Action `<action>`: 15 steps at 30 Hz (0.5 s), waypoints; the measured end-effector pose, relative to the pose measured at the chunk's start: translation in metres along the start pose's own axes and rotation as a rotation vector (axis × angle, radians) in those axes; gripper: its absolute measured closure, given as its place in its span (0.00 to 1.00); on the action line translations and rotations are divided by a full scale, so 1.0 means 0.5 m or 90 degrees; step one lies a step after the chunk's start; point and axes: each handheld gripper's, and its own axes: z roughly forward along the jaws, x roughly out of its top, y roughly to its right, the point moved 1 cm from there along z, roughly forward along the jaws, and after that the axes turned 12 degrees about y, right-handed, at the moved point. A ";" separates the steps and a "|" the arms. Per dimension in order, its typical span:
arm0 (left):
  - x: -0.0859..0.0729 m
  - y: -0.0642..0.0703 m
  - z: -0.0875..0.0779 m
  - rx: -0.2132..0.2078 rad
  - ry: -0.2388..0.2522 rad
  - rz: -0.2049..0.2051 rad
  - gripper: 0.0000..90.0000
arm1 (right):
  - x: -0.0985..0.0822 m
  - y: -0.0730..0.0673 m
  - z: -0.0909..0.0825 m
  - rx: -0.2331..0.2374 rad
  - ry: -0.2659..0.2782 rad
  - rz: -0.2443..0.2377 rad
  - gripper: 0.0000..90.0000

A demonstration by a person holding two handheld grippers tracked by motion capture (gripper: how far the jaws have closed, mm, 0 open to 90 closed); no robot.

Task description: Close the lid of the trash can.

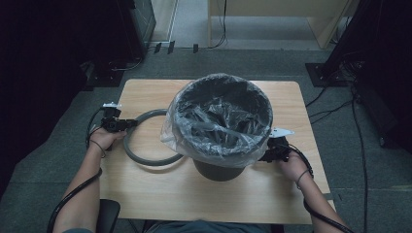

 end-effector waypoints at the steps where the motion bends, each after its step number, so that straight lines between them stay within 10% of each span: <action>1: 0.000 0.000 -0.001 0.000 -0.002 -0.001 0.88 | 0.000 0.000 0.000 0.000 0.000 0.000 0.13; 15: 0.029 -0.006 -0.030 0.001 0.000 -0.005 0.88 | 0.000 0.000 0.000 0.000 0.000 0.000 0.13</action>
